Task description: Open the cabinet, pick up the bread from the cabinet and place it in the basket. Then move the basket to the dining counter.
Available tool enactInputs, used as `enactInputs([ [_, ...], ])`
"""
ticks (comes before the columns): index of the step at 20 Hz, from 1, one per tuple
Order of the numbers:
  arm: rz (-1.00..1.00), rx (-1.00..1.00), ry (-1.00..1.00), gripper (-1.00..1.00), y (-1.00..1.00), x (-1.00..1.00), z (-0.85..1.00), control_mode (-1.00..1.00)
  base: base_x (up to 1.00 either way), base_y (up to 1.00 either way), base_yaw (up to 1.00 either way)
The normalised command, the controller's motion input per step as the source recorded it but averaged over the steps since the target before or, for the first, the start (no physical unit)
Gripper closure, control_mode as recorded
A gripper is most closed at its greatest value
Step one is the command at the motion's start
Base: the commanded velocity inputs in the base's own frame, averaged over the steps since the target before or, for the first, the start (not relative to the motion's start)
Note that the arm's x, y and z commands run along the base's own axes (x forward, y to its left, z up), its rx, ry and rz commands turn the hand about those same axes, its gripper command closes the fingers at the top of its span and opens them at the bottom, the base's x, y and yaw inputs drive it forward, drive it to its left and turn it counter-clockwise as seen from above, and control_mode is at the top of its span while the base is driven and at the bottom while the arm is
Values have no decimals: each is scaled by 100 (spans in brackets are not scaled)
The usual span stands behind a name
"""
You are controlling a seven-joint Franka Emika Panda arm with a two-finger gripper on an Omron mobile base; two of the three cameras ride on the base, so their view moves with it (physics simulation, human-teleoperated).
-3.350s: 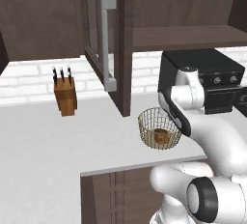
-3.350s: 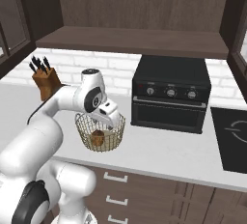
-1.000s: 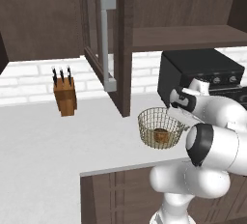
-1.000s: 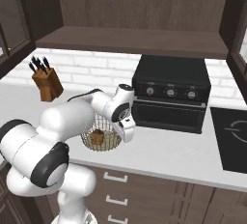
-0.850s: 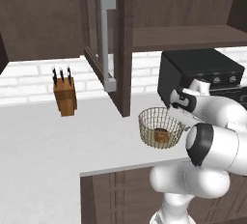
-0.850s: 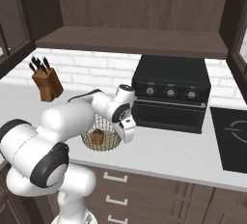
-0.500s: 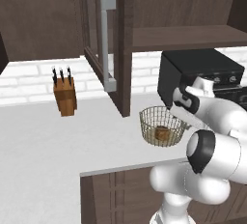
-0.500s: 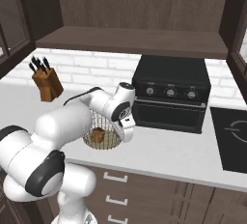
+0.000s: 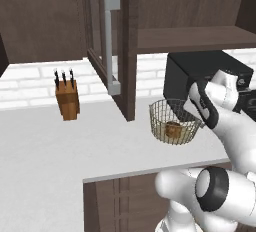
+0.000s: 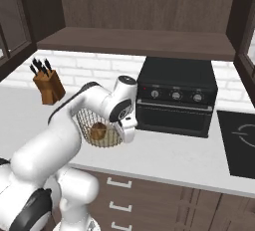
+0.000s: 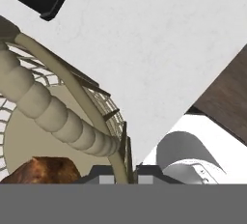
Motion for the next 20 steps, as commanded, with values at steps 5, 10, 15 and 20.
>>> enactInputs([
  [5, 0, -5, -11, 100, 14, -50, 89, -100, 0, 0, 0],
  [10, 2, -14, -3, 100, 48, -55, 77, -100, 0, 0, 0],
  [15, 0, -4, -5, 100, 34, -56, 46, -100, 0, 0, 0],
  [20, 0, 11, 0, 100, -1, -21, 18, -100, 0, 0, 0],
])
